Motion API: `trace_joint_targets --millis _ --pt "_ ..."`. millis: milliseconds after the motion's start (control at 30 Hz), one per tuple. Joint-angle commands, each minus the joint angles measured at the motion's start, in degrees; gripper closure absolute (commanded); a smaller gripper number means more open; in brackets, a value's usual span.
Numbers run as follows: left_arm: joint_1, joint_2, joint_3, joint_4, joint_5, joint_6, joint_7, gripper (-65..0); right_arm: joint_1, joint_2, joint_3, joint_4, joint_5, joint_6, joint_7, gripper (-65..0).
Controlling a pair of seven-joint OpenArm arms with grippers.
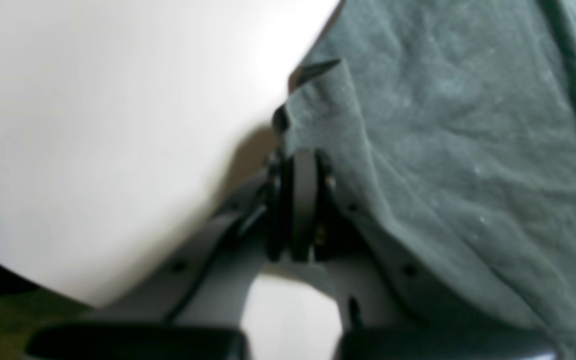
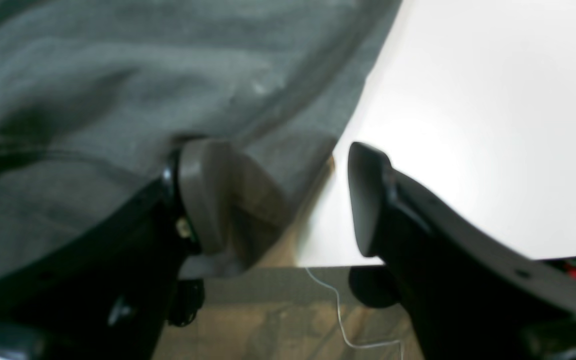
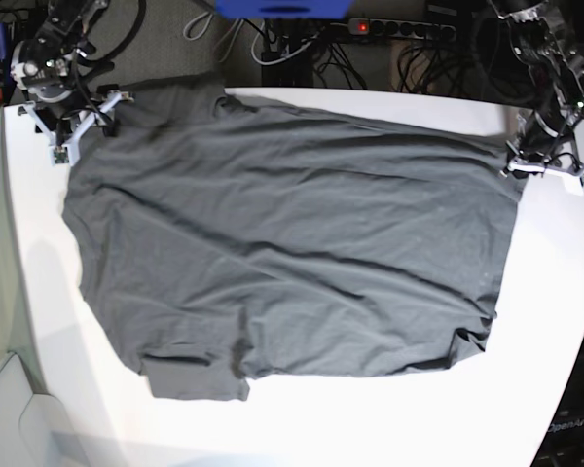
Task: Layout the t-shirt on the table in an organized manner, then fold the t-shirt properly
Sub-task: 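Grasp the shirt's collar-side corners with both grippers, then lift the collar edge with both grippers and fold it over the shirt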
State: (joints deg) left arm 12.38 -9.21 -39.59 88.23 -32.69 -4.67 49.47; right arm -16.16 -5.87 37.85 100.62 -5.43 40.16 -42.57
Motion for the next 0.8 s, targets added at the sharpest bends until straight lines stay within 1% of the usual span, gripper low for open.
trace_joint_targets --millis 0,67,233,500,767 --pt "-0.21 -0.85 -0.19 1.14 -0.59 -0.21 -0.81 -0.1 0.3 0.29 0.18 0.79 0.2 -0.16 -1.35 -37.1" --pt "-0.21 -0.85 -0.19 1.14 -0.59 -0.21 -0.81 -0.1 0.3 0.29 0.18 0.79 0.2 -0.16 -2.4 -37.1" --pt "-0.21 -0.94 -0.36 1.14 -0.59 -0.21 -0.81 -0.1 0.3 0.29 0.18 0.61 0.2 -0.16 -2.58 -37.1" --pt "-0.21 -0.94 -0.45 1.23 -0.59 -0.21 -0.81 -0.1 2.14 0.29 1.85 -4.66 0.29 -0.16 -2.66 -37.1" --pt "-0.12 -1.64 -0.45 1.23 -0.59 -0.21 -0.81 -0.1 2.23 -1.47 1.93 -4.84 0.29 -0.16 -2.66 -36.9"
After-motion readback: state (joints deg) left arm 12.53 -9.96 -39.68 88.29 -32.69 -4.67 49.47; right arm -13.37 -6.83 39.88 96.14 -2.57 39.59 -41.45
